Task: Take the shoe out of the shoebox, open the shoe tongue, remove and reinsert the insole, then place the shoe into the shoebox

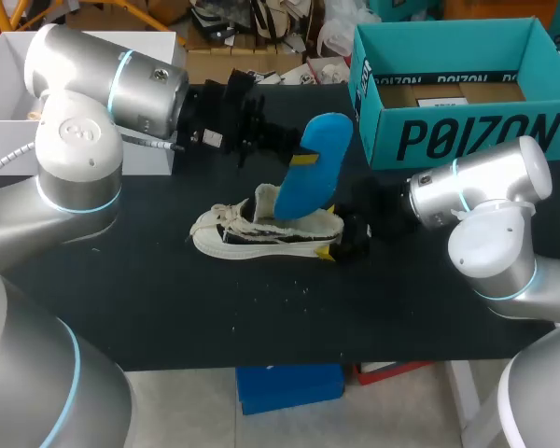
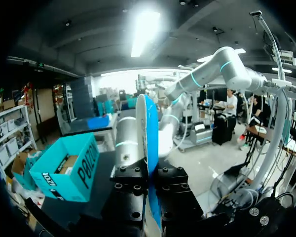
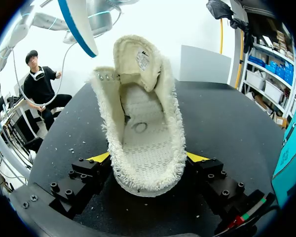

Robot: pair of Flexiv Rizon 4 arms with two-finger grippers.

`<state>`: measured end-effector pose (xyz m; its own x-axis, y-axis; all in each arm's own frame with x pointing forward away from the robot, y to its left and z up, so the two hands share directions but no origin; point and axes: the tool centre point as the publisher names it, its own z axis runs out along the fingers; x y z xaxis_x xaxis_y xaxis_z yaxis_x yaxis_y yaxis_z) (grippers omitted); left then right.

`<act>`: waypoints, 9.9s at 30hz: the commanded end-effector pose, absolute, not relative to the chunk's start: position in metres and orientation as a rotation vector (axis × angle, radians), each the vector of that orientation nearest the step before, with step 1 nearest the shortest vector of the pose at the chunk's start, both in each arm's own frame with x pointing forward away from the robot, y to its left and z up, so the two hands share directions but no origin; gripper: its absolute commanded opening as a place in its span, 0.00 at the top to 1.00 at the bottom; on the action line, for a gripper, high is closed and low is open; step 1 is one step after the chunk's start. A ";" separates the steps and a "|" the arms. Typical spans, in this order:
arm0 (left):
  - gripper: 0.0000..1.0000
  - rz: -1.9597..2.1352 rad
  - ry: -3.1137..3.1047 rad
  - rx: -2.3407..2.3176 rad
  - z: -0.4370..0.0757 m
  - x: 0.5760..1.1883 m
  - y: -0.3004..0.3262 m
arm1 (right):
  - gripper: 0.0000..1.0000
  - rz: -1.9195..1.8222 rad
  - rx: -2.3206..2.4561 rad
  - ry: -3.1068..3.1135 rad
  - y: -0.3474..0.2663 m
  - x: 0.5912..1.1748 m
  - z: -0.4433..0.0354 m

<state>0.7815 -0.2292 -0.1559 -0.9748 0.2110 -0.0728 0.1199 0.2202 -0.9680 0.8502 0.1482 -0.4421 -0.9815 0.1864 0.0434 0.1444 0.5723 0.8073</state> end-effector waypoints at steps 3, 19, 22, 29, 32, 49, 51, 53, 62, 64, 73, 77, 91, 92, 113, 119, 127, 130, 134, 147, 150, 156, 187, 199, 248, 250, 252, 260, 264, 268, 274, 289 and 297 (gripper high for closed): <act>1.00 1.946 -2.277 -0.277 -0.124 0.767 -0.231 | 1.00 1.400 0.291 2.746 0.148 0.851 -0.443; 1.00 2.078 -2.003 -0.154 -0.053 0.731 -0.230 | 1.00 1.400 0.291 2.746 0.148 0.851 -0.443; 1.00 2.092 -1.889 -0.107 -0.053 0.727 -0.228 | 1.00 1.400 0.291 2.746 0.148 0.851 -0.443; 1.00 2.093 -1.752 -0.017 -0.048 0.718 -0.222 | 1.00 1.400 0.291 2.746 0.148 0.851 -0.443; 1.00 2.084 -1.768 -0.002 -0.047 0.718 -0.219 | 1.00 1.400 0.291 2.746 0.148 0.851 -0.443; 1.00 2.082 -1.805 0.028 -0.033 0.710 -0.210 | 1.00 1.400 0.291 2.746 0.148 0.851 -0.443; 1.00 2.087 -1.796 0.036 -0.032 0.709 -0.210 | 1.00 1.400 0.291 2.746 0.148 0.851 -0.443; 1.00 2.081 -1.825 0.042 -0.031 0.709 -0.209 | 1.00 1.400 0.291 2.746 0.148 0.851 -0.443; 1.00 2.079 -1.835 0.063 -0.031 0.709 -0.208 | 1.00 1.400 0.291 2.746 0.148 0.851 -0.443; 1.00 2.079 -1.835 0.063 -0.031 0.709 -0.208 | 0.15 1.380 0.280 2.756 0.148 0.851 -0.442; 1.00 2.079 -1.835 0.063 -0.031 0.709 -0.208 | 0.00 0.983 0.062 2.839 0.129 0.856 -0.423; 1.00 2.079 -1.835 0.063 -0.031 0.709 -0.208 | 0.00 0.767 -0.046 2.882 0.122 0.859 -0.416; 1.00 2.079 -1.835 0.063 -0.031 0.709 -0.208 | 0.00 0.136 0.063 3.040 0.118 0.864 -0.409; 1.00 2.079 -1.835 0.063 -0.031 0.709 -0.208 | 0.00 0.118 0.066 3.044 0.120 0.863 -0.408; 1.00 2.079 -1.835 0.063 -0.031 0.709 -0.208 | 0.00 -0.238 0.013 3.024 0.146 0.858 -0.397; 1.00 2.079 -1.835 0.063 -0.031 0.709 -0.208 | 0.00 -0.255 0.005 3.027 0.150 0.857 -0.398; 1.00 2.079 -1.835 0.063 -0.031 0.709 -0.208 | 0.00 -0.238 0.003 3.039 0.152 0.856 -0.399; 1.00 2.079 -1.835 0.063 -0.031 0.709 -0.208 | 0.00 -0.222 0.008 3.046 0.151 0.855 -0.398; 1.00 2.079 -1.835 0.063 -0.031 0.709 -0.208 | 0.00 -0.198 0.016 3.054 0.150 0.854 -0.398; 1.00 2.079 -1.835 0.063 -0.031 0.709 -0.208 | 0.00 0.324 0.023 3.064 0.149 0.851 -0.393; 1.00 2.079 -1.835 0.063 -0.031 0.709 -0.208 | 0.00 0.451 0.023 3.048 0.151 0.851 -0.393; 1.00 2.079 -1.835 0.063 -0.031 0.709 -0.208 | 0.00 0.708 0.039 2.990 0.154 0.852 -0.391; 1.00 2.079 -1.835 0.063 -0.031 0.709 -0.208 | 0.00 1.223 0.075 2.793 0.140 0.852 -0.414; 1.00 2.079 -1.835 0.063 -0.031 0.709 -0.208 | 0.00 1.358 0.112 2.754 0.135 0.852 -0.417; 1.00 2.079 -1.835 0.063 -0.031 0.709 -0.208 | 0.38 -0.174 -0.099 2.968 0.174 0.881 -0.380; 1.00 2.079 -1.835 0.063 -0.031 0.709 -0.208 | 0.44 -0.198 -0.106 2.966 0.178 0.882 -0.380; 1.00 2.079 -1.835 0.063 -0.031 0.709 -0.208 | 0.51 -0.221 -0.113 2.968 0.183 0.882 -0.381; 1.00 2.079 -1.835 0.063 -0.031 0.709 -0.208 | 0.50 -0.239 -0.111 2.988 0.197 0.883 -0.388; 1.00 2.079 -1.835 0.063 -0.031 0.709 -0.208 | 0.50 -0.241 -0.112 2.996 0.203 0.883 -0.390; 1.00 2.079 -1.835 0.063 -0.031 0.709 -0.208 | 0.45 -0.220 -0.099 3.008 0.207 0.882 -0.392; 1.00 2.079 -1.835 0.063 -0.031 0.709 -0.208 | 0.49 -0.185 -0.089 3.025 0.210 0.881 -0.395; 1.00 2.079 -1.835 0.063 -0.031 0.709 -0.208 | 1.00 -0.083 -0.053 3.086 0.211 0.881 -0.403; 1.00 2.079 -1.835 0.063 -0.031 0.709 -0.208 | 1.00 -0.083 -0.053 3.086 0.211 0.881 -0.403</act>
<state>0.7097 -0.2061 -0.0300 -0.9307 0.2443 0.2724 -0.3003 -0.0846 -0.9501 0.8816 0.2115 -0.4020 -0.9980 -0.0361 -0.0527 -0.0333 0.9980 -0.0536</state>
